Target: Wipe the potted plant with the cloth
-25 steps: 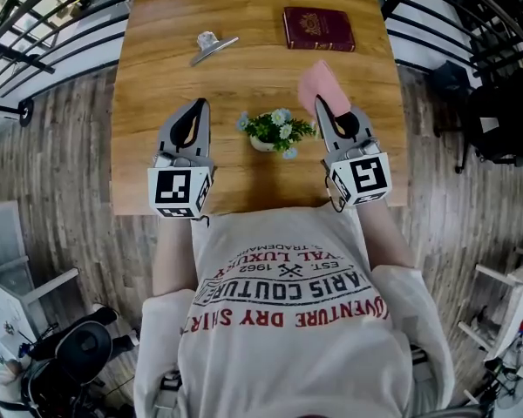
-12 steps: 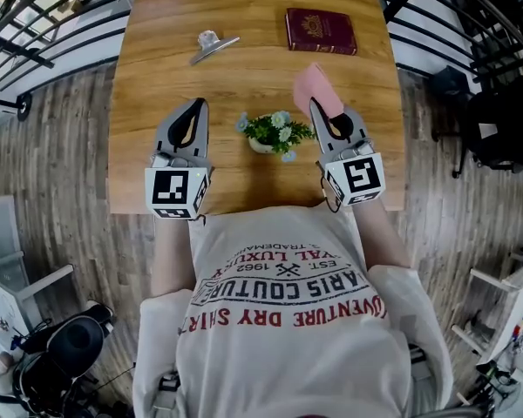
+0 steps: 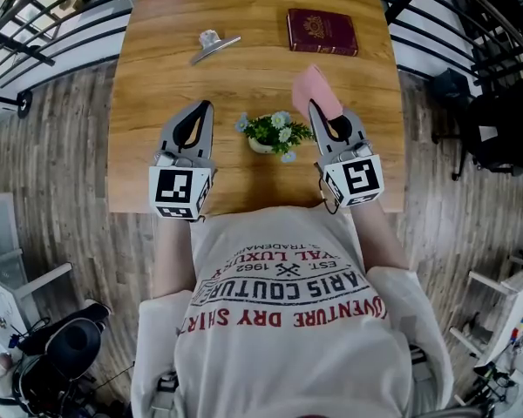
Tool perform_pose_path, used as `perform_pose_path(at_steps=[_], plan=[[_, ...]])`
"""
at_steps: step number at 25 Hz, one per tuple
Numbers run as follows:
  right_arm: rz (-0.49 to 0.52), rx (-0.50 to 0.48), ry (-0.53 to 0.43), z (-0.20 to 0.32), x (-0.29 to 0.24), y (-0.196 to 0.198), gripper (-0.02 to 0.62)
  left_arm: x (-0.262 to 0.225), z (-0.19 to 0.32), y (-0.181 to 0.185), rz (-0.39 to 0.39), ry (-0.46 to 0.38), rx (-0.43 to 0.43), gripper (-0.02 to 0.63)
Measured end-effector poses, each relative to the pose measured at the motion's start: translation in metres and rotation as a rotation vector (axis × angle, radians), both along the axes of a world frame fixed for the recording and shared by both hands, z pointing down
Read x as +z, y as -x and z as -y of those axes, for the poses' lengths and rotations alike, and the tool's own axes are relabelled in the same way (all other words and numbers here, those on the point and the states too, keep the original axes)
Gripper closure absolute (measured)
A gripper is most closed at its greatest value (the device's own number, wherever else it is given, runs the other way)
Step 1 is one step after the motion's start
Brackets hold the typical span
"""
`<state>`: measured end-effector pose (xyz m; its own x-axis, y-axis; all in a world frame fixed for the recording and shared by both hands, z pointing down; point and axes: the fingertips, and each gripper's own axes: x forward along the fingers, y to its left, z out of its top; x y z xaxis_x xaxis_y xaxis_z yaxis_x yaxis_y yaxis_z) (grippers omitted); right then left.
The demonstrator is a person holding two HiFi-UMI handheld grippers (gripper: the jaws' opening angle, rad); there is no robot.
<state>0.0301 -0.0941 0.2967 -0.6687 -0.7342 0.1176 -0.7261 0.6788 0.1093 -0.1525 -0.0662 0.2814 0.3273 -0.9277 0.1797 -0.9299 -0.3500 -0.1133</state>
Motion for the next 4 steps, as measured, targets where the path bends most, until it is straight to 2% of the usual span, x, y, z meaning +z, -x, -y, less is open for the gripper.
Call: perform_pose_path(at_steps=[4], plan=[[-0.003, -0.002, -0.002, -0.0004, -0.0002, -0.0002, 0.557, 0.0004, -0.0014, -0.0017, 0.022, 0.006, 0.004, 0.591]])
